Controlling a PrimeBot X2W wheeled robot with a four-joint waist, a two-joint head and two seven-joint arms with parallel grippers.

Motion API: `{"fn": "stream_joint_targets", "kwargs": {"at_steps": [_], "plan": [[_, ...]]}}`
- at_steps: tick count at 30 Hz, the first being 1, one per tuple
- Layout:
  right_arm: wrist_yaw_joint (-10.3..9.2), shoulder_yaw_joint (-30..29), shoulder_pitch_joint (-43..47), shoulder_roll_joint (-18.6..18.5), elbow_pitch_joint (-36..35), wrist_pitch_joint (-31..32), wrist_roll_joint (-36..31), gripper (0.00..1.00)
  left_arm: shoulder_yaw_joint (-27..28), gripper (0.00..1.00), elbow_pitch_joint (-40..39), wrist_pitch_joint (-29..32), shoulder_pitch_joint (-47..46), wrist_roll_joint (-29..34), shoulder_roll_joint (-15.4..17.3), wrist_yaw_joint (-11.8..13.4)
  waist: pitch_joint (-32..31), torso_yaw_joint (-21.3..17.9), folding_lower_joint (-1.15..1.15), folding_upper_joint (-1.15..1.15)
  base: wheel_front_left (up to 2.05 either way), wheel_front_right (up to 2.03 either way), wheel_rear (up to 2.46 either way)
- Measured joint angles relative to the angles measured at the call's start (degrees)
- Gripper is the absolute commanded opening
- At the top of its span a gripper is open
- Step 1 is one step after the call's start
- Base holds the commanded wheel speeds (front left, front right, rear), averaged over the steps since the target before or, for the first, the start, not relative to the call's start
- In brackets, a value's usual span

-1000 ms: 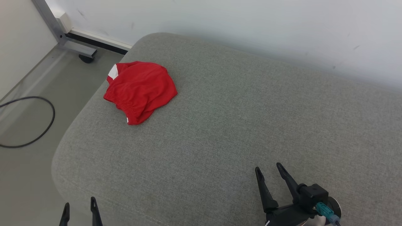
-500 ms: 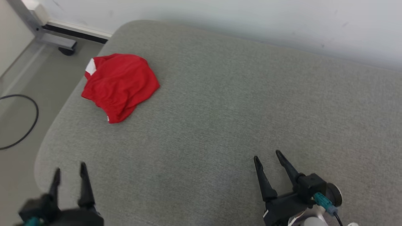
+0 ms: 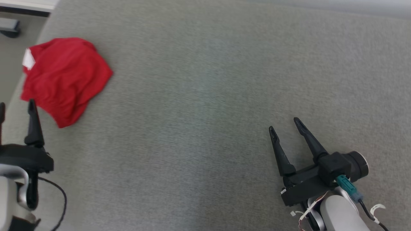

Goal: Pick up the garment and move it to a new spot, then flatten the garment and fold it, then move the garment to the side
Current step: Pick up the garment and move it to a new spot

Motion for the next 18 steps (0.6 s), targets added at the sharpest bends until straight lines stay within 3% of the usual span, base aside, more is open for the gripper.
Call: {"fn": "stream_joint_targets", "kwargs": {"at_steps": [6, 7, 15, 16, 17, 18], "plan": [[0.01, -0.11, -0.95, -1.18, -2.46, -0.01, -0.4, 1.0, -2.3, 1.0, 9.61, -0.01, -6.07, -6.08, 2.87, -0.01, 3.91, -3.64, -0.01, 0.0, 0.0, 0.0, 0.0], [0.01, -0.16, -1.03, -1.31, -3.41, 0.07, -0.56, 1.0, -2.53, 1.0, 14.03, 0.04, -7.25, -7.53, 3.24, -0.02, 5.08, -4.74, -0.01, 0.0, 0.0, 0.0, 0.0], [0.01, -0.9, -1.14, -1.77, -5.56, 0.99, -0.63, 1.0, -1.18, 0.98, 26.01, 0.53, -11.99, -9.66, 2.7, 0.55, 8.21, -8.48, -0.02, -0.01, 0.0, 0.0, 0.0], [0.01, -1.0, -1.13, -1.81, -5.71, 1.0, -0.63, 1.0, -1.11, 0.35, 26.58, 0.46, -12.22, -9.72, 2.43, 0.56, 8.47, -8.72, -0.02, -0.01, 0.0, 0.0, 0.0], [0.01, -1.01, -1.12, -1.81, -5.87, 1.01, -0.63, 1.0, -0.76, 0.35, 26.94, 0.18, -12.43, -9.79, 2.31, 0.94, 8.65, -8.94, -0.02, -0.01, 0.0, 0.0, 0.0], [0.01, -1.0, -1.12, -1.77, -5.87, 1.04, -0.63, 1.0, -0.24, 0.0, 27.2, 0.01, -12.59, -9.91, 2.25, 0.99, 8.74, -9.13, -0.02, -0.01, 0.0, 0.0, 0.0]]}}
